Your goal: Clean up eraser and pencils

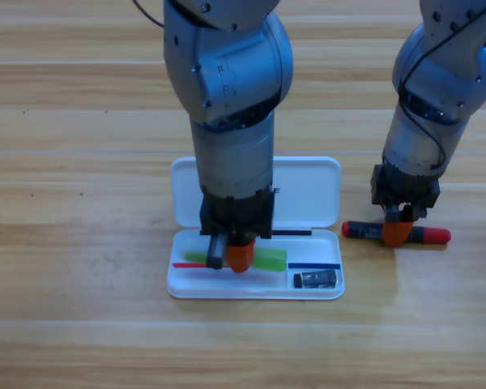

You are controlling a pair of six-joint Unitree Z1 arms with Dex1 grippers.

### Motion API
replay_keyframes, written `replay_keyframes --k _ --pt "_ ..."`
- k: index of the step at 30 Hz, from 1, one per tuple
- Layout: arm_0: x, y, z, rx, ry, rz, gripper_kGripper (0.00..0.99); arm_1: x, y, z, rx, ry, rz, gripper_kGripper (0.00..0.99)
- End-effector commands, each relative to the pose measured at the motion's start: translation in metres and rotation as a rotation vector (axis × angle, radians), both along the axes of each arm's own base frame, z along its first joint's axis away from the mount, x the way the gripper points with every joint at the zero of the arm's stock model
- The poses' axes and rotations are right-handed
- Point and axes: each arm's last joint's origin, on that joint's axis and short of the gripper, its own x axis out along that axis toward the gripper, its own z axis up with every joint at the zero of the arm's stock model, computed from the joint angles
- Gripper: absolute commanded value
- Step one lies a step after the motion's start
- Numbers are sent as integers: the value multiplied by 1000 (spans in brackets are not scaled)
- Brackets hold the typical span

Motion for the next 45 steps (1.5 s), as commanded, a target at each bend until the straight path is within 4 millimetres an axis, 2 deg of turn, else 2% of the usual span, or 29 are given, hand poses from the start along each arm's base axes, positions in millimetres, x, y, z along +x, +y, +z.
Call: replay_keyframes --k 1,5,10,16,24,35,45 --pt "7 1 -28 32 47 -1 0 5 -8 -45 -99 105 -2 0" --pt "10 9 -30 25 61 7 0 2 -11 -46 -108 116 -5 0" --pt "14 19 -32 21 67 16 0 -1 -11 -34 -89 94 -22 0" --pt "18 25 -31 10 66 24 0 -9 -12 -9 -67 72 -23 0" --pt "19 23 -30 -3 73 31 0 -32 -15 35 -23 50 8 0" --pt "22 18 -29 -21 82 56 0 -63 -10 69 7 62 61 0" --pt "23 16 -33 -14 97 77 0 -76 10 77 31 53 101 0"
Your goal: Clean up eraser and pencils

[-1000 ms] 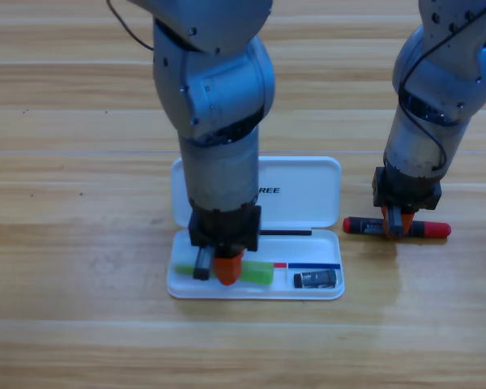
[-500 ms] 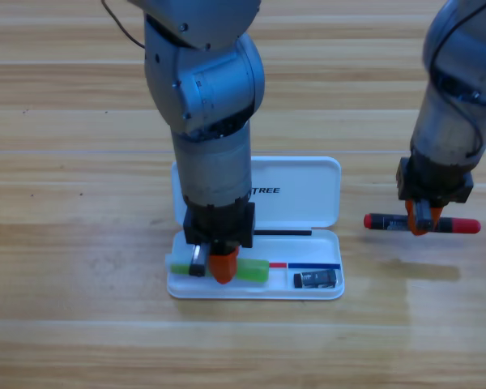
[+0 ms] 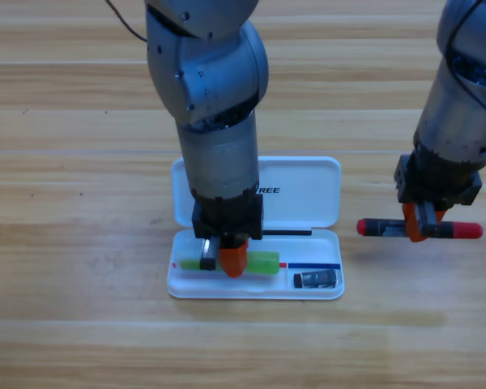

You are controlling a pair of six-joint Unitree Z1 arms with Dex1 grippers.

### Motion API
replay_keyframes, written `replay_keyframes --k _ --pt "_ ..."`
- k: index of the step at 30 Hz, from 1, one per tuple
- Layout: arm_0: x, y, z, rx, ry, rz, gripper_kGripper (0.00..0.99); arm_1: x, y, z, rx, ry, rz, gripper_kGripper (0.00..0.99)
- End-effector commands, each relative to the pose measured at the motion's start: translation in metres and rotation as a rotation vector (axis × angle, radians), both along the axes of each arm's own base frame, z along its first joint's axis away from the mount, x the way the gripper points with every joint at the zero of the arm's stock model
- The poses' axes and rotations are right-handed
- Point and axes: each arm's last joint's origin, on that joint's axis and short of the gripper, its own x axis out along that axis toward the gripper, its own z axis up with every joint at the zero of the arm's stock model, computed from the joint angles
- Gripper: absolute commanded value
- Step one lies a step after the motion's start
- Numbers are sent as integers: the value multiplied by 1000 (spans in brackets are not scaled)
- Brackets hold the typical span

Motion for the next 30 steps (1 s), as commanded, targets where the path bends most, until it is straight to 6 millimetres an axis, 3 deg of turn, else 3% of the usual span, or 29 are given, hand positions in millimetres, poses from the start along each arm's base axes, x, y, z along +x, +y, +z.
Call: replay_keyframes --k 1,3,4,6,7,8,18,22,24,27,30 --pt "6 1 -17 33 40 32 0 -18 19 4 10 12 54 0" --pt "6 1 -18 37 43 32 0 -19 22 4 16 14 56 0" --pt "6 1 -18 38 44 33 60 -20 24 4 17 13 57 0" --pt "5 2 -19 48 48 35 644 -21 27 5 21 10 61 0" --pt "5 2 -19 48 48 35 876 -21 28 5 22 9 61 0" --pt "5 2 -19 48 48 38 954 -21 29 5 24 8 61 0" --pt "4 4 -13 53 49 46 990 -19 45 0 30 5 70 0" --pt "-1 16 31 22 -9 45 990 -16 62 -8 29 4 87 0" --pt "1 39 65 -15 -45 72 990 -14 73 -13 31 3 96 0" --pt "0 91 113 -74 -106 127 990 -11 89 -21 33 -1 106 0" --pt "-2 150 144 -113 -162 193 990 -8 104 -28 40 -8 116 0"
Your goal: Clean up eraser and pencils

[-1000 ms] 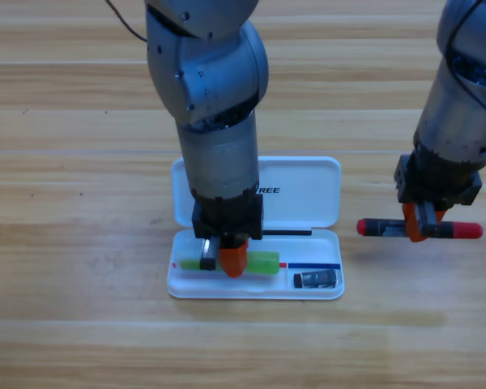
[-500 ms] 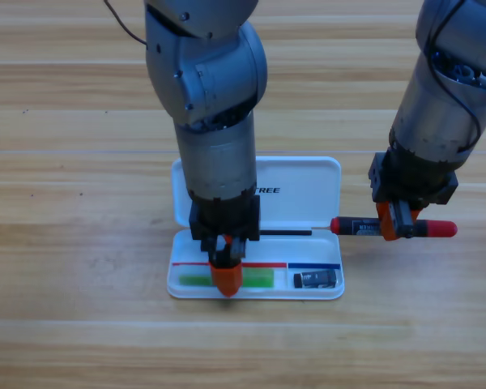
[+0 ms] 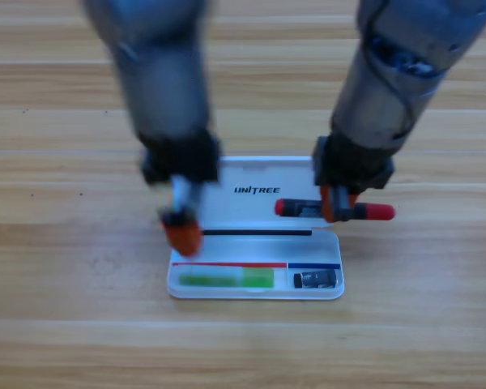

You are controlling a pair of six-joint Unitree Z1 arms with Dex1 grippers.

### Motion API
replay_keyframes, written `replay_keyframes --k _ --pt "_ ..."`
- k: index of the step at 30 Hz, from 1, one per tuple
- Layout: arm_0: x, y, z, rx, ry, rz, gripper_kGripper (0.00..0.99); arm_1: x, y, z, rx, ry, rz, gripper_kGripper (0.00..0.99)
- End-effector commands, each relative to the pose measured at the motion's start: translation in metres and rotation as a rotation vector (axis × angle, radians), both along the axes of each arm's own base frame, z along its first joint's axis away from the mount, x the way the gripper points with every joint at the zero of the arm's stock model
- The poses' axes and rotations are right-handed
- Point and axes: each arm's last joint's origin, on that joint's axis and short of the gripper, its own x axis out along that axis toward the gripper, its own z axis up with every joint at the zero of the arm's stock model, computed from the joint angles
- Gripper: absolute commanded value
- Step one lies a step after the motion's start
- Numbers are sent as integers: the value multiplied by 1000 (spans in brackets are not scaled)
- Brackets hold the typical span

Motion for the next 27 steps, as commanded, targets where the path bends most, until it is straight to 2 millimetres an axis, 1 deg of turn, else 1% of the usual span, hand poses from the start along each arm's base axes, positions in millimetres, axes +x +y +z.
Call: replay_keyframes --k 1,3,5,7,9,14,22,23,25,26,27 --pt "4 125 75 -88 -129 169 990 -3 43 -48 -71 55 50 0" --pt "3 155 79 -91 -134 204 990 0 52 -54 -70 51 56 0" --pt "2 173 78 -79 -131 222 990 2 60 -61 -71 50 59 0" --pt "2 183 76 -77 -122 230 990 3 65 -65 -70 49 60 0" --pt "2 188 73 -80 -110 229 990 3 69 -68 -70 49 63 0" --pt "-2 189 70 -86 -92 215 990 4 75 -73 -69 49 60 0" --pt "-7 190 64 -106 -61 207 990 1 77 -67 -51 46 40 0" --pt "-8 190 63 -104 -58 208 990 1 76 -67 -51 46 32 201" --pt "-9 191 61 -102 -55 208 990 0 75 -63 -46 40 11 769" --pt "-10 191 61 -100 -55 208 990 0 74 -60 -41 37 2 920" --pt "-10 191 60 -98 -51 208 990 -1 73 -56 -33 35 -2 945"
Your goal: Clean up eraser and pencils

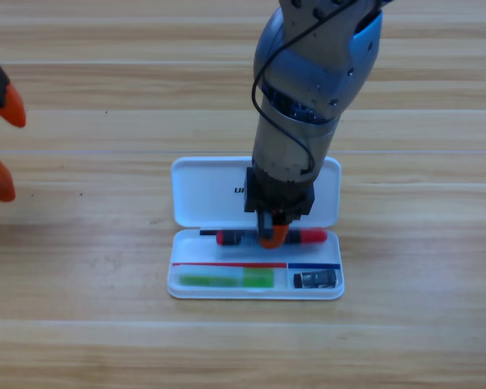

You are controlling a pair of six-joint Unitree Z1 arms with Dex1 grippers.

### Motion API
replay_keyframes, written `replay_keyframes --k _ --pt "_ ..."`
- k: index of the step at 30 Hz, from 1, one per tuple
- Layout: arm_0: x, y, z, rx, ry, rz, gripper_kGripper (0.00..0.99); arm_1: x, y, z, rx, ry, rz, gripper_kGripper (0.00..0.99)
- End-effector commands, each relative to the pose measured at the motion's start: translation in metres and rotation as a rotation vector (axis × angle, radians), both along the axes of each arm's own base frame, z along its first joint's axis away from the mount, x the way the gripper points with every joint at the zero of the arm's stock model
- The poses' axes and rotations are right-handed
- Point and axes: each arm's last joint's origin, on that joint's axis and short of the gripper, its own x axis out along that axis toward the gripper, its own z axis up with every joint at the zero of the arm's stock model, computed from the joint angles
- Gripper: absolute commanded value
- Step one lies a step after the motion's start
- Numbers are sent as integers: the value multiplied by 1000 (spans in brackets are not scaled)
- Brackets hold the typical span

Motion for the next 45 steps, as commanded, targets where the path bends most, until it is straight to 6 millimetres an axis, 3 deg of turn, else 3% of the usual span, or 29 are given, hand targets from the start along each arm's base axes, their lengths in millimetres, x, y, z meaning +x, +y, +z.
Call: replay_keyframes --k 1,4,7,10,14,18,23,26,30,31,38,45 --pt "-6 7 -4 -3 13 5 990 -12 5 -6 -26 18 -11 953" --pt "-7 8 -3 -5 9 8 990 -19 -2 17 24 16 -19 960" --pt "-9 8 -2 -13 6 10 990 -34 -23 59 124 43 -20 960" --pt "-9 8 6 -35 -27 11 990 -55 -58 104 259 98 -27 960" --pt "4 9 25 -120 -121 40 990 -86 -115 138 439 74 -72 973" --pt "46 13 25 -255 -185 78 965 -117 -164 154 560 42 -109 977" --pt "129 12 -7 -384 -120 102 773 -146 -203 170 663 54 -95 977" --pt "172 11 -36 -447 -70 76 551 -156 -213 176 699 67 -77 977" --pt "206 2 -78 -520 19 44 67 -158 -215 174 708 92 -63 977" --pt "211 1 -91 -531 45 45 0 -158 -214 174 710 103 -58 977" --pt "226 -15 -159 -579 207 18 0 -156 -207 171 718 147 -45 977" --pt "214 -47 -193 -610 353 -84 0 -153 -202 169 720 153 -47 977"
